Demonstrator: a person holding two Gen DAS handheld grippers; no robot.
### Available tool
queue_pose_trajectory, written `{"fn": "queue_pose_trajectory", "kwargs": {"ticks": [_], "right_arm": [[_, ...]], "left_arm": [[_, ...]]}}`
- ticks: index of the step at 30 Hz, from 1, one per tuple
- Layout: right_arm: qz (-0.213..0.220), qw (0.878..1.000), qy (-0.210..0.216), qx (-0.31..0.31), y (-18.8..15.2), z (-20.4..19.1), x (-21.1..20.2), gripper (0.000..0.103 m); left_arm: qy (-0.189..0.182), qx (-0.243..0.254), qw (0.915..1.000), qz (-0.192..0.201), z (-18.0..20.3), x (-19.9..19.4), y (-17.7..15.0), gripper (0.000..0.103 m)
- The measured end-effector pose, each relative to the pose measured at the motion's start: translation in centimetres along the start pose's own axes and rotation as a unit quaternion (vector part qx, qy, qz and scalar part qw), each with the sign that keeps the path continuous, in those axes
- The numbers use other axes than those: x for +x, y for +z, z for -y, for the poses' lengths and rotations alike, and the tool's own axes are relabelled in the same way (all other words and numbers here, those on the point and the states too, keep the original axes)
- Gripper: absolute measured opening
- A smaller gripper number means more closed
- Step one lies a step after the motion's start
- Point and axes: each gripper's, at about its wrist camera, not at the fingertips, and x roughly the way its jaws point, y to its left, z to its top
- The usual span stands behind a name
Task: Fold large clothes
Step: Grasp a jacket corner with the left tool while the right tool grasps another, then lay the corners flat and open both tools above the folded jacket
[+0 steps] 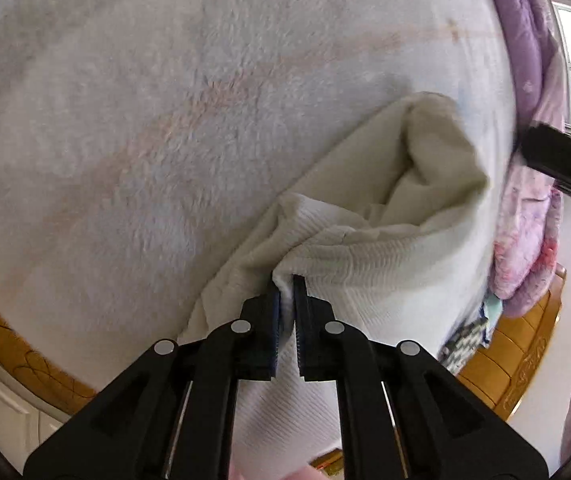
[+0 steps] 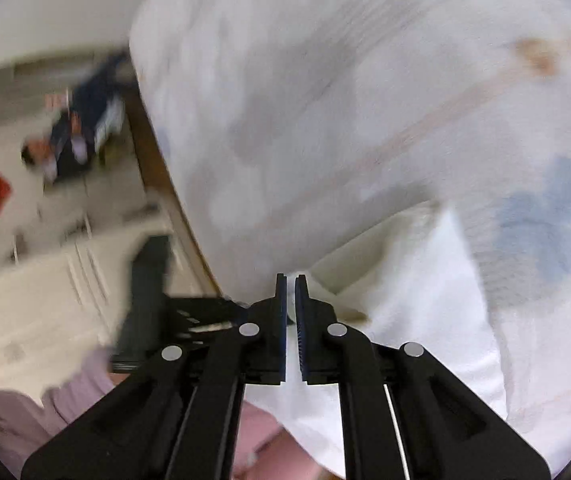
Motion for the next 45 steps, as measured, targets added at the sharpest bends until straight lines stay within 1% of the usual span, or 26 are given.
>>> {"fn": "queue_pose_trajectory", "kwargs": {"ticks": [2, 4, 8, 9, 11, 13, 16, 17, 20, 21, 22, 23, 25, 26, 28, 30, 31, 32, 33, 34, 35, 36, 37, 39, 43, 45], "right_arm": [[0.013, 0.998, -0.062, -0.021, -2.1, 0.5, 0.6, 0.006], [-0.017, 0.997, -0.075, 0.000, -2.5, 2.0, 2.8, 0.006], [0.015, 0.992, -0.061, 0.112, -2.4, 6.1, 7.3, 0.005], [0.022, 0.988, -0.051, 0.145, -2.0, 6.8, 8.2, 0.004], [0.028, 0.986, -0.058, 0.154, -1.5, 6.3, 8.3, 0.004], [0.036, 0.987, -0.065, 0.142, -1.7, 4.6, 7.7, 0.004], [0.041, 0.987, -0.024, 0.153, -4.3, 2.5, 6.7, 0.005], [0.048, 0.985, -0.011, 0.163, -4.5, 2.5, 7.1, 0.005], [0.065, 0.980, -0.019, 0.186, -3.5, 4.1, 10.0, 0.002], [0.071, 0.976, -0.003, 0.205, -3.9, 4.4, 10.2, 0.000], [0.076, 0.968, 0.024, 0.238, -4.4, 4.7, 10.1, 0.000], [0.082, 0.965, 0.038, 0.248, -5.0, 5.0, 10.4, 0.001], [0.106, 0.955, 0.099, 0.259, -6.8, 4.6, 8.8, 0.007], [0.115, 0.941, 0.143, 0.284, -8.0, 4.7, 8.2, 0.007], [0.127, 0.921, 0.190, 0.315, -9.9, 4.9, 6.8, 0.007], [0.134, 0.920, 0.192, 0.316, -10.4, 4.7, 6.4, 0.007], [0.149, 0.920, 0.184, 0.312, -11.6, 4.4, 5.3, 0.009], [0.164, 0.920, 0.178, 0.310, -12.9, 4.0, 4.2, 0.018], [0.180, 0.913, 0.188, 0.314, -14.4, 3.7, 3.5, 0.037], [0.194, 0.904, 0.207, 0.321, -16.7, 4.2, 2.4, 0.048], [0.213, 0.888, 0.232, 0.334, -18.0, 6.7, 1.0, 0.060], [0.238, 0.869, 0.252, 0.353, -20.3, 7.1, 0.2, 0.060], [0.254, 0.859, 0.258, 0.363, -21.8, 7.5, -0.4, 0.060], [0.287, 0.841, 0.253, 0.384, -25.5, 9.6, -2.0, 0.063], [0.351, 0.819, 0.150, 0.428, -35.3, 11.9, -5.2, 0.070], [0.374, 0.804, 0.108, 0.449, -40.9, 12.1, -5.8, 0.072]], "left_arm": [[0.017, 0.008, 0.9998, 0.008, 0.4, 0.1, 0.0, 0.009], [0.017, 0.002, 0.9998, 0.010, 0.3, 0.3, -0.1, 0.010], [-0.002, 0.004, 0.9999, 0.015, -0.5, 0.0, -0.4, 0.011], [0.003, 0.004, 0.9998, 0.018, -1.9, -1.7, -0.1, 0.014], [0.028, 0.011, 0.9991, 0.030, -2.4, -3.2, 0.0, 0.020], [0.058, 0.018, 0.9978, 0.027, -2.2, -4.0, -0.7, 0.020], [0.108, 0.023, 0.9937, 0.022, -2.8, -3.8, -1.3, 0.027], [0.108, 0.016, 0.9938, 0.021, -3.8, -3.5, -1.4, 0.034], [0.078, -0.008, 0.9967, 0.022, -5.2, -3.3, -1.3, 0.035], [0.082, -0.003, 0.9963, 0.025, -5.0, -3.7, -1.1, 0.035], [0.094, 0.006, 0.9952, 0.027, -4.7, -4.2, -0.9, 0.036], [0.104, 0.016, 0.9941, 0.027, -4.0, -4.3, -0.9, 0.036], [0.122, 0.036, 0.9915, 0.026, -2.9, -5.2, -1.0, 0.036], [0.116, 0.040, 0.9922, 0.022, -2.7, -5.7, -1.1, 0.037], [0.116, 0.056, 0.9913, 0.026, -1.8, -7.1, -1.6, 0.038], [0.131, 0.075, 0.9879, 0.036, -1.2, -8.9, -2.2, 0.054], [0.136, 0.084, 0.9862, 0.042, -0.8, -9.8, -2.6, 0.055], [0.140, 0.089, 0.9852, 0.044, 0.2, -10.4, -2.3, 0.055], [0.149, 0.104, 0.9823, 0.045, 0.7, -11.3, -2.7, 0.057], [0.158, 0.116, 0.9795, 0.046, 1.5, -11.4, -3.4, 0.059], [0.166, 0.127, 0.9768, 0.046, 2.0, -11.6, -3.7, 0.060], [0.178, 0.151, 0.9713, 0.046, 2.9, -11.9, -4.2, 0.060], [0.185, 0.170, 0.9670, 0.043, 3.5, -11.8, -4.5, 0.060], [0.195, 0.205, 0.9584, 0.034, 6.2, -10.5, -4.8, 0.061], [0.203, 0.274, 0.9400, 0.009, 11.3, -6.9, -7.2, 0.061], [0.210, 0.319, 0.9242, -0.008, 14.1, -4.5, -9.2, 0.061]]}}
